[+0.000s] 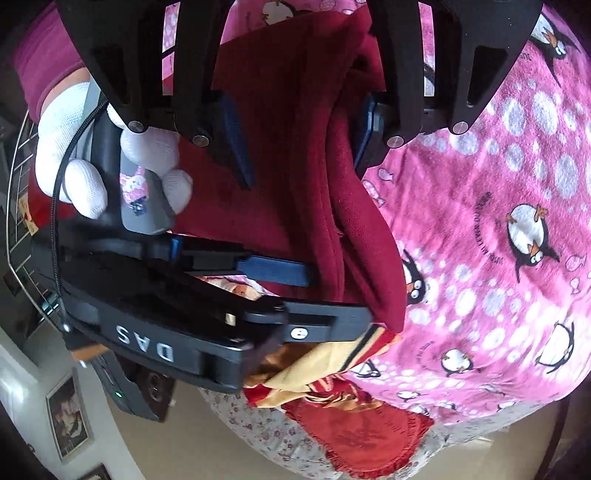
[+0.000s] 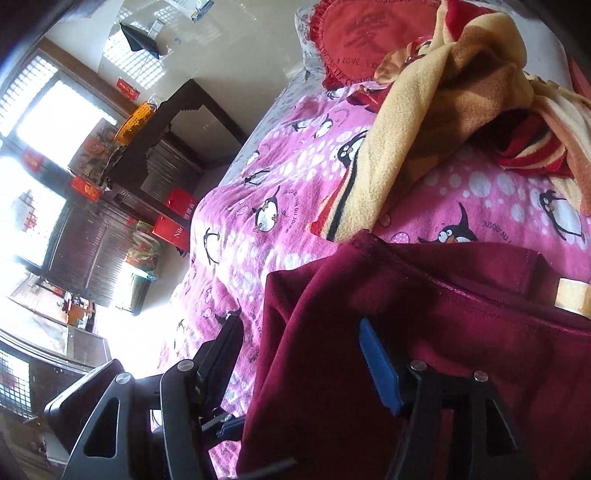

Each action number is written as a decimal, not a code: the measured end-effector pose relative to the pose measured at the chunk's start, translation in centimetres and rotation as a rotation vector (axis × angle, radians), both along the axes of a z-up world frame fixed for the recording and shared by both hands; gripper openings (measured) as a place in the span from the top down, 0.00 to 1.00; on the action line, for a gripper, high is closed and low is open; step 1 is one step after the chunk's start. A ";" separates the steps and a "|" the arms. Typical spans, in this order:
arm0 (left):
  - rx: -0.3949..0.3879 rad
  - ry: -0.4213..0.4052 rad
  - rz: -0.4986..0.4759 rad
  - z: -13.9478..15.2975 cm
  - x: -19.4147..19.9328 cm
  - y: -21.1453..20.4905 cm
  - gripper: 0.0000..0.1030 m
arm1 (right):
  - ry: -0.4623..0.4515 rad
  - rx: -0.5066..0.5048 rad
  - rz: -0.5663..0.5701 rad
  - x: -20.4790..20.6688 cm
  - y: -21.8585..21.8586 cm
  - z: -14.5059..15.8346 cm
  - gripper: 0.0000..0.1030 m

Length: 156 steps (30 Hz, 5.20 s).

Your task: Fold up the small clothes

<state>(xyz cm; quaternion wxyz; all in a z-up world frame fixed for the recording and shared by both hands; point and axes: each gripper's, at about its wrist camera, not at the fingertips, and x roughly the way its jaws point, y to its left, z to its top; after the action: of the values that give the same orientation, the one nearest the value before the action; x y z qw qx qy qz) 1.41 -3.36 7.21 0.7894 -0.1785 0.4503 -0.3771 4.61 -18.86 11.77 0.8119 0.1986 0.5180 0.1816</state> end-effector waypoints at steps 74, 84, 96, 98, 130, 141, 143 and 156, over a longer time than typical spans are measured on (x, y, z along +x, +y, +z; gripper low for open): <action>0.465 -0.221 -0.357 0.9 -15.2 -16.1 0.38 | -0.183 -0.031 -0.454 -28.9 -23.0 -0.3 0.48; 0.487 -0.181 -0.349 0.6 -14.9 -16.7 0.38 | -0.121 -0.047 -0.449 -21.6 -23.4 -2.8 0.76; 0.504 -0.202 -0.308 0.3 -14.0 -17.6 0.38 | -0.148 -0.145 -0.486 -24.2 -25.7 -2.1 0.91; 0.503 -0.204 -0.306 0.2 -13.9 -17.5 0.38 | -0.156 -0.145 -0.486 -24.8 -25.1 -0.6 0.88; 0.534 -0.246 -0.182 1.1 -8.8 -20.6 0.36 | -0.194 -0.314 -0.471 -18.3 -22.3 0.0 0.69; 0.535 -0.243 -0.171 0.4 -8.5 -21.0 0.31 | -0.204 -0.334 -0.481 -16.6 -24.2 -0.8 0.79; 0.535 -0.244 -0.167 0.4 -8.4 -20.9 0.31 | -0.199 -0.303 -0.489 -17.4 -24.0 -0.2 0.77; 0.544 -0.216 -0.141 -0.2 -8.7 -20.4 0.19 | -0.134 -0.327 -0.501 -24.4 -22.3 -3.3 0.62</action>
<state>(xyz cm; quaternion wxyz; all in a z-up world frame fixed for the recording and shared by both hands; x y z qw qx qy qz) -7.27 -23.81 7.02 0.8234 0.1124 0.4595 -0.3134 -19.81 -41.20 8.46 0.8849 0.1742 0.4209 -0.0974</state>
